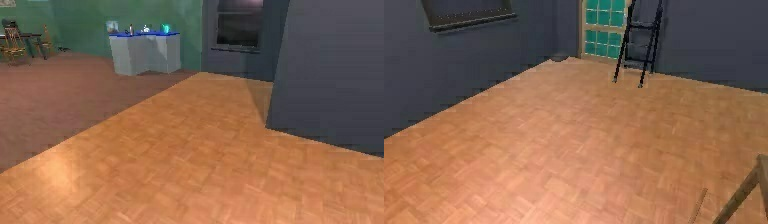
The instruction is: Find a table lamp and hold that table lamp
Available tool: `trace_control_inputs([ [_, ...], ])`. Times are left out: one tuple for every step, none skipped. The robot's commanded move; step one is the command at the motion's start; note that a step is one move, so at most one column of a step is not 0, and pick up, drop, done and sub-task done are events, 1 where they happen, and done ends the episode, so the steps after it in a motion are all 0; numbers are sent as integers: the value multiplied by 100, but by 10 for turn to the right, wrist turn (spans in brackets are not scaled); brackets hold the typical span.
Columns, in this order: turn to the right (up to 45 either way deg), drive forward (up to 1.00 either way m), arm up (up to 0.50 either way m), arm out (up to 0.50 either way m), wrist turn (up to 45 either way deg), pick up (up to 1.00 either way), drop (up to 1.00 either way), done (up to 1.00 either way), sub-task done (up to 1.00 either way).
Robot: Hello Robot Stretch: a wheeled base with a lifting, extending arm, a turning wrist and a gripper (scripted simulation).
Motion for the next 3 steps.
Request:
trace_control_inputs([
  [-60, 0, 0, 0, 0, 0, 0, 0, 0],
  [0, 25, 0, 0, 0, 0, 0, 0, 0],
  [-450, 0, 0, 0, 0, 0, 0, 0, 0],
])
